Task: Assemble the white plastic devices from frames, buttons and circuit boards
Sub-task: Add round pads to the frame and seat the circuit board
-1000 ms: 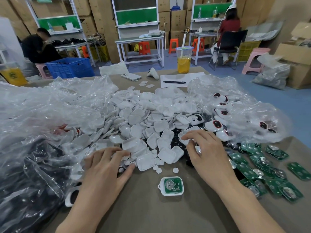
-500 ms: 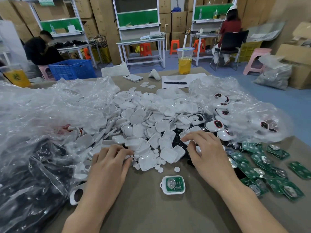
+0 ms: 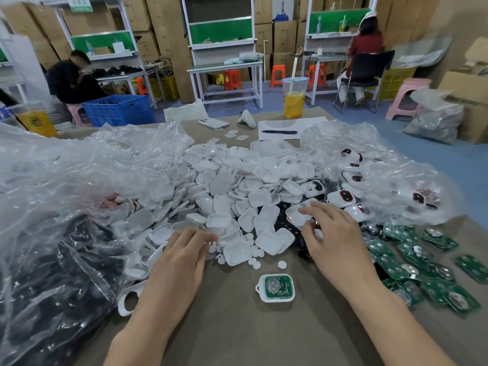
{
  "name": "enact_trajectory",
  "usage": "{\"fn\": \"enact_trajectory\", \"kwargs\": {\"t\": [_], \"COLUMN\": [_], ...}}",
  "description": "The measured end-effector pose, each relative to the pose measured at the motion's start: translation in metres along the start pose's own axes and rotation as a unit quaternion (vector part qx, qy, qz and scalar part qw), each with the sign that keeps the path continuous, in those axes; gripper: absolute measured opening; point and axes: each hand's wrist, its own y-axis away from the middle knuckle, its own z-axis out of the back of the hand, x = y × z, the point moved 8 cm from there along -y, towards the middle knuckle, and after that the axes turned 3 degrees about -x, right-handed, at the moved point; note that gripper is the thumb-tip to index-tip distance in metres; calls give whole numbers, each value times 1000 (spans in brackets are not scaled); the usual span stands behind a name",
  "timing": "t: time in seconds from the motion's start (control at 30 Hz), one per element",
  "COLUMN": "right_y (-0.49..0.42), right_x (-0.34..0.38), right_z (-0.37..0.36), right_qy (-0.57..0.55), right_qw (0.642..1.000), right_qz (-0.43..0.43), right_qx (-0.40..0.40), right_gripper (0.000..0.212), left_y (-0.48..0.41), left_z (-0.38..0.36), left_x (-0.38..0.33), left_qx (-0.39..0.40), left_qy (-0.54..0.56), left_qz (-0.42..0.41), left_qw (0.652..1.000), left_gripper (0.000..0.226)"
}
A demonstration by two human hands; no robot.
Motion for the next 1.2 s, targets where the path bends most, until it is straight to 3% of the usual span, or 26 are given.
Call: {"fn": "enact_trajectory", "kwargs": {"t": [0.2, 0.63, 0.8, 0.93, 1.1, 1.2], "right_y": [3, 0, 1, 1, 0, 0], "right_x": [-7, -6, -4, -3, 0, 0], "right_z": [-16, -8, -1, 3, 11, 10], "right_qy": [65, 17, 4, 17, -10, -33], "right_qw": [995, 999, 1000, 1000, 999, 998], "right_qz": [-6, 2, -2, -4, 1, -3], "right_qx": [69, 39, 5, -7, -47, -44], "right_gripper": [33, 20, 23, 22, 14, 11], "left_y": [0, -2, -1, 0, -2, -3], "left_z": [2, 17, 24, 18, 14, 14], "left_x": [1, -1, 9, 21, 23, 18], "left_qx": [-20, -141, -163, -161, -131, -112], "left_qy": [12, 46, 210, 271, 198, 120], "left_qz": [-8, -42, 66, 134, 127, 88], "left_qw": [1000, 988, 962, 939, 963, 983], "left_gripper": [19, 23, 39, 34, 37, 25]}}
